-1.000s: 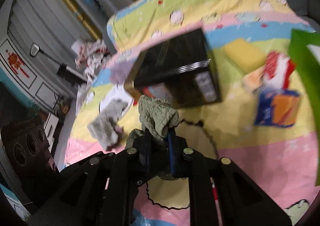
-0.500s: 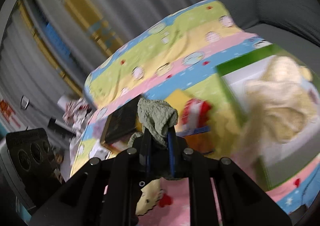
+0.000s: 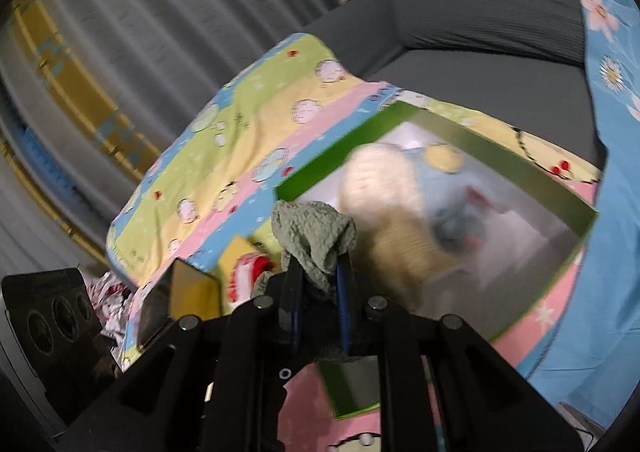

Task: Organize soft objects
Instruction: 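Lower the green cloth into the box and open the right gripper, then move the right gripper back to the grey knit cloth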

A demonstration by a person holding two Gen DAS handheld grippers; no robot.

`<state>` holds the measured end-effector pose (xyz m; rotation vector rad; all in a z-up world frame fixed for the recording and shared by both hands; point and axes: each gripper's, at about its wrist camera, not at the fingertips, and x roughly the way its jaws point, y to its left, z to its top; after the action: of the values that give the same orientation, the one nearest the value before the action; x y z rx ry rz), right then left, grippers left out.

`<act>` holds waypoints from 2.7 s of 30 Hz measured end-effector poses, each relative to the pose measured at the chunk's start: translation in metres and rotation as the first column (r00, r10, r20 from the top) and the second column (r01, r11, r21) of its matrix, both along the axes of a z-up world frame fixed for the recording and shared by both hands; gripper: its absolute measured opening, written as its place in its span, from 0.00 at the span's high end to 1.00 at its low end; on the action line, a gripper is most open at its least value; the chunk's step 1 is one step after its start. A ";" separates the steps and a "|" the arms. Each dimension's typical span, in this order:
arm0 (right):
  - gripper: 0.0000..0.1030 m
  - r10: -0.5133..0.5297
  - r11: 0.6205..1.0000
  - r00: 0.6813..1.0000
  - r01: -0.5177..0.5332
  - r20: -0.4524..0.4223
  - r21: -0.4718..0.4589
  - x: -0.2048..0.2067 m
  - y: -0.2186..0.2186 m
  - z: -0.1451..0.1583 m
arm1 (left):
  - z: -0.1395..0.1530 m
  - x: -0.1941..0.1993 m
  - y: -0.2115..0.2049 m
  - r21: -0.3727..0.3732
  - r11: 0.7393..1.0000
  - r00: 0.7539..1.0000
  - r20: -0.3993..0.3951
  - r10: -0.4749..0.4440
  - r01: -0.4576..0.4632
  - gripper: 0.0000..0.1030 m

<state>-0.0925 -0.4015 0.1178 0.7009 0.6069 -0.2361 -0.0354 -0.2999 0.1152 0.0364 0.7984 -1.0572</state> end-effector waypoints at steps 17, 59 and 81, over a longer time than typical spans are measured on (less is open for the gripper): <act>0.84 -0.140 0.987 0.985 0.148 -0.102 0.065 -0.009 -0.046 -0.025 | -0.024 0.008 -0.060 0.115 0.989 0.992 -0.096 -0.081 0.092 0.73; 0.01 0.101 0.962 0.995 -0.100 -0.010 -0.253 0.015 0.088 0.037 | 0.021 0.011 0.247 0.057 0.802 0.804 0.022 0.595 -0.595 0.06; 0.01 0.316 0.847 0.931 -0.364 -0.182 -0.387 0.058 0.213 0.004 | -0.043 0.014 0.436 0.091 0.514 0.508 -0.079 0.857 -0.853 0.06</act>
<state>-0.0341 -0.1882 0.1222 0.1580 0.7490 -0.0666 -0.0215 0.1362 0.0720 -0.3717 0.7952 -0.0648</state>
